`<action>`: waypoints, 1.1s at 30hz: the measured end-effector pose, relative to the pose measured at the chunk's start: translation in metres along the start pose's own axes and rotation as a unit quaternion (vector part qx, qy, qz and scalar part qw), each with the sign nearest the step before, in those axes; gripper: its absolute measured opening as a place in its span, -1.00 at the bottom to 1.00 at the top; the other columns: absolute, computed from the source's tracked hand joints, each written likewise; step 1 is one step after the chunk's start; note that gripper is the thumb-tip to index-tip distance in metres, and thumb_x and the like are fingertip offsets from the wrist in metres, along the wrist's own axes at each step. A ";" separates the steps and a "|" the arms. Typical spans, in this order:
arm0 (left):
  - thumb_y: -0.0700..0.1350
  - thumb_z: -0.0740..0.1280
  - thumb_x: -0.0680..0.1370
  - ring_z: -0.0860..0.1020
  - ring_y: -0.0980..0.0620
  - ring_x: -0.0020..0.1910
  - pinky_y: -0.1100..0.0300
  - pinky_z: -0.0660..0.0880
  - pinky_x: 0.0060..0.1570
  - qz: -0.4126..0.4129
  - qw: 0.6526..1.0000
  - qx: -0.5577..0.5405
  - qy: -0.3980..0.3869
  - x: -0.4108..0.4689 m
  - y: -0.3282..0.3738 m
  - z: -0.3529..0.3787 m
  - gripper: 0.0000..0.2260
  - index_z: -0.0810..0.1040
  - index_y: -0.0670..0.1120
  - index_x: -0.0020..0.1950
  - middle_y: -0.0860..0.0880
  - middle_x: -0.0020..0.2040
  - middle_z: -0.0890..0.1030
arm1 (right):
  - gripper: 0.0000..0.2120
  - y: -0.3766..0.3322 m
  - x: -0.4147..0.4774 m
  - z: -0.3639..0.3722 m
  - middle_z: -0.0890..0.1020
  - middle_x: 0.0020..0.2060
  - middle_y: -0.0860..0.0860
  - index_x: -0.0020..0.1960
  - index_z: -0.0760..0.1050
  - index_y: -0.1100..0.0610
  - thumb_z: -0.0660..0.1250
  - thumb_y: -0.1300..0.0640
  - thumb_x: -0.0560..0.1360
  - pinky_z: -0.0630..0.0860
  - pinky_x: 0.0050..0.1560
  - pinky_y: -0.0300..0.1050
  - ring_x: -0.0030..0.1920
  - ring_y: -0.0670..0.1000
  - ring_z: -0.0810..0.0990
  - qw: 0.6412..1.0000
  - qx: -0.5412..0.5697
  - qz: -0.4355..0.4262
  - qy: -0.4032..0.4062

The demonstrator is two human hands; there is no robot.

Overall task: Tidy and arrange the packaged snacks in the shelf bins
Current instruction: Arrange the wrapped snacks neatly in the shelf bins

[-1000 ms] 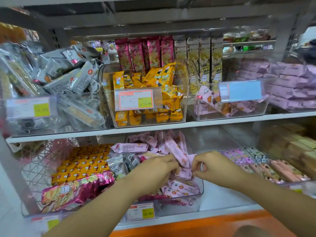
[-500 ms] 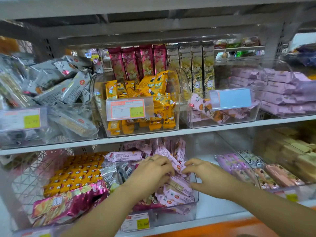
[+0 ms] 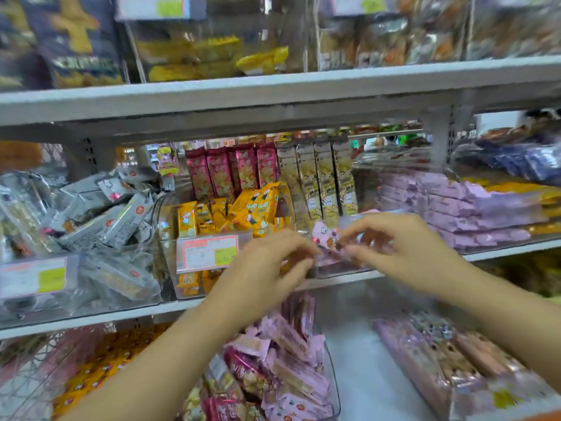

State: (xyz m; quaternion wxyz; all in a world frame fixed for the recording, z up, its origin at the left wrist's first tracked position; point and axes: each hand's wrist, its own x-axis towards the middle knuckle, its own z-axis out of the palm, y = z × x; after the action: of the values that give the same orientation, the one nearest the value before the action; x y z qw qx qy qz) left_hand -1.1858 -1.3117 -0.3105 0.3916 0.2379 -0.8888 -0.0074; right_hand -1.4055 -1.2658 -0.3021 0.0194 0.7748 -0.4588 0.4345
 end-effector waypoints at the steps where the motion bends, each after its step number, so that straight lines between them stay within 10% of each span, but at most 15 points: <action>1: -0.12 0.32 0.49 0.53 0.22 -0.16 0.41 0.42 -0.16 0.003 1.000 -0.008 0.014 0.013 0.005 -0.004 -0.87 0.61 -0.02 0.00 0.17 -0.15 0.56 | -0.75 0.002 0.005 -0.013 0.61 -0.32 -0.26 -0.15 0.53 -0.15 0.43 0.22 0.43 0.41 -0.22 -0.44 -0.23 -0.21 0.56 1.000 -0.006 -0.001 0.021; 6: -0.14 0.36 0.54 0.56 0.23 -0.19 0.39 0.47 -0.16 -0.016 0.999 -0.046 -0.006 0.079 0.022 -0.013 -0.91 0.59 0.05 -0.03 0.19 -0.17 0.60 | -0.75 0.040 0.022 -0.059 0.57 -0.19 -0.30 -0.09 0.54 -0.10 0.45 0.25 0.41 0.33 -0.13 -0.55 -0.13 -0.40 0.49 0.991 -0.062 0.032 0.111; 21: -0.15 0.39 0.50 0.51 0.07 0.14 0.14 0.45 0.19 -0.012 0.913 0.102 -0.396 0.217 -0.013 0.079 -0.60 0.47 -0.01 0.33 0.03 0.25 0.51 | -0.69 0.134 0.054 -0.071 0.58 -0.03 -0.29 -0.03 0.57 -0.17 0.42 0.26 0.43 0.49 0.00 -0.39 0.06 -0.29 0.52 0.991 -0.011 0.039 0.127; 33: -0.15 0.30 0.50 0.51 -0.10 0.15 -0.01 0.46 0.19 0.025 0.878 0.072 -0.472 0.225 -0.014 0.113 -0.66 0.52 0.03 0.27 -0.09 0.22 0.54 | -0.72 0.142 0.054 -0.061 0.60 -0.05 -0.23 -0.11 0.64 -0.03 0.41 0.36 0.41 0.42 -0.12 -0.52 0.03 -0.28 0.53 0.988 0.059 0.013 0.144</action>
State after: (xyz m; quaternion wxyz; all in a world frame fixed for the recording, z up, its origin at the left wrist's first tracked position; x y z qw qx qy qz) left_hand -1.3899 -1.4401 -0.2361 -0.0922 0.2111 -0.9721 -0.0453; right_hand -1.5382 -1.3592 -0.2795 0.0337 0.6980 -0.4351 0.5678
